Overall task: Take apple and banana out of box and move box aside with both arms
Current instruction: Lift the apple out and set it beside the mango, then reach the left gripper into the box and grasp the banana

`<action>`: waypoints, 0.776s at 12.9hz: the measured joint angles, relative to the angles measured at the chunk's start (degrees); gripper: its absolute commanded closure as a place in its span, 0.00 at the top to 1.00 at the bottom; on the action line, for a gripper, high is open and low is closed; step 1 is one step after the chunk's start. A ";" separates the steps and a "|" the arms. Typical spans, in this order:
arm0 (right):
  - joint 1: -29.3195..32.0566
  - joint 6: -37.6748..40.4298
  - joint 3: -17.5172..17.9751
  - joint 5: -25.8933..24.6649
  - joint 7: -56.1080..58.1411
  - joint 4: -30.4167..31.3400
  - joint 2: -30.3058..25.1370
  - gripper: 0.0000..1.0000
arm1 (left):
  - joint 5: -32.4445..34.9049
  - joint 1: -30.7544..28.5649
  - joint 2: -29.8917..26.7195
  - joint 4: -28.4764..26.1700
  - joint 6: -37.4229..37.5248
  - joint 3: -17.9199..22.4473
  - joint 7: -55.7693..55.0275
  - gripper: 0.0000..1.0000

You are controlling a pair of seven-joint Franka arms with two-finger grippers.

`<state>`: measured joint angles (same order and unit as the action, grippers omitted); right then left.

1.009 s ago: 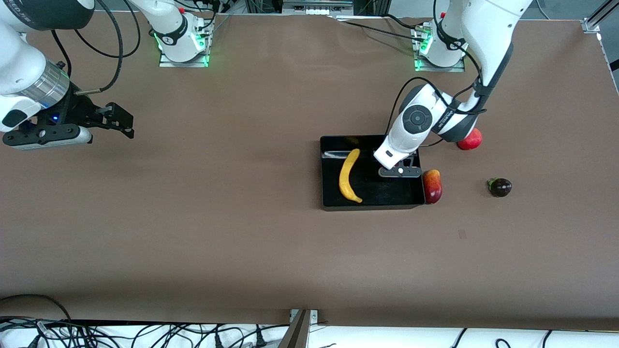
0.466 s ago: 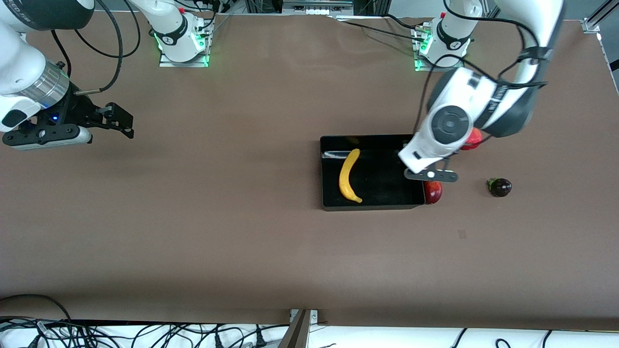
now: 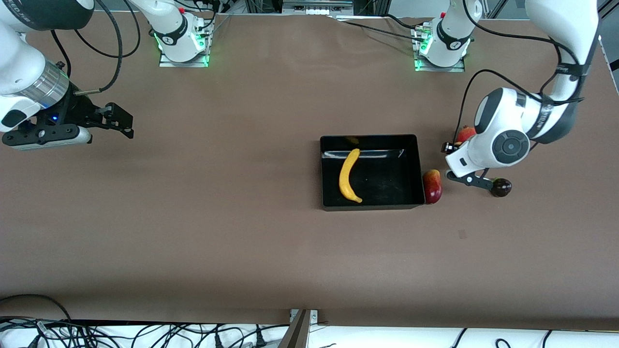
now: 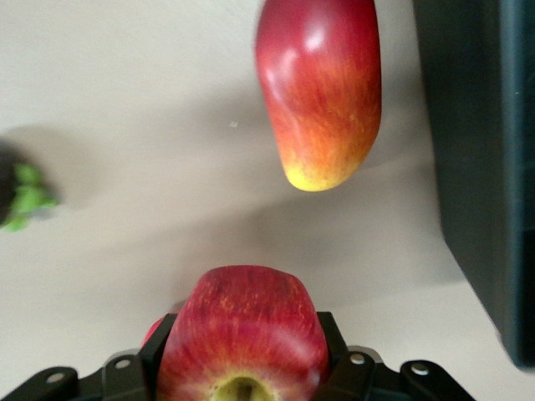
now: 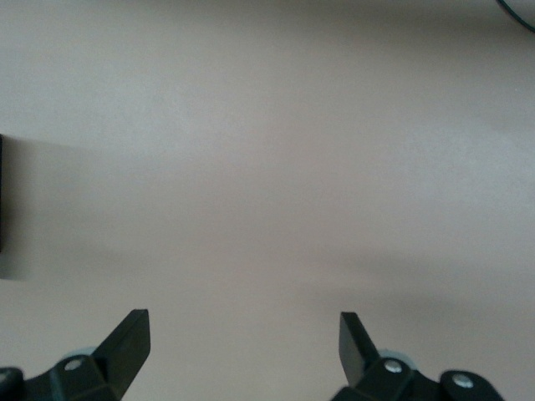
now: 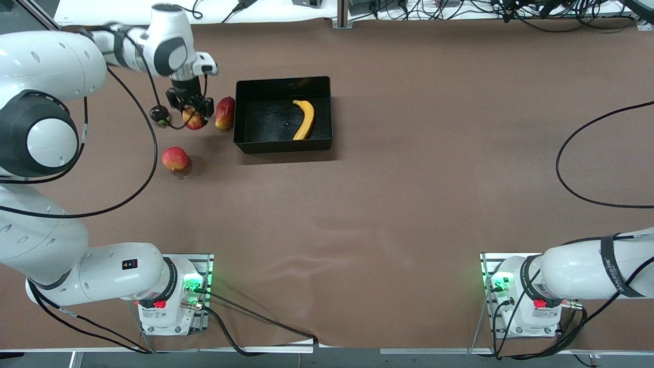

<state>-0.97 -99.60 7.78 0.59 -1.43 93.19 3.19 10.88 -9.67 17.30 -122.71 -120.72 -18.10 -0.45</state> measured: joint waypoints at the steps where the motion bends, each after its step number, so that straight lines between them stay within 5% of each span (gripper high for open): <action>1: 0.00 0.00 0.00 0.00 0.00 0.00 0.00 1.00 | -0.01 -0.03 -0.39 -5.06 -6.79 -0.02 -0.01 0.18; 2: 0.00 0.01 0.00 0.00 0.00 0.00 0.00 1.00 | -0.02 -0.04 -0.52 -9.27 -12.59 -0.03 -0.02 0.30; 3: 0.00 0.01 0.00 0.00 0.00 0.00 0.00 1.00 | -0.02 -0.07 -0.51 -11.99 -16.15 -0.03 -0.03 0.95; 8: 0.00 0.00 0.02 0.00 0.00 0.00 0.00 1.00 | -0.02 -0.56 -2.42 -11.97 -17.77 -0.03 -0.07 1.00; 10: 0.00 0.00 0.06 0.00 0.00 0.00 0.00 1.00 | -0.07 -0.52 -4.46 -7.16 -10.66 -0.95 -0.07 1.00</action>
<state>-0.97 -99.61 7.85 0.60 -1.43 93.19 3.19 10.80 -10.18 12.84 -129.87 -131.38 -19.05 -0.52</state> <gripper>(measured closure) 0.000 0.000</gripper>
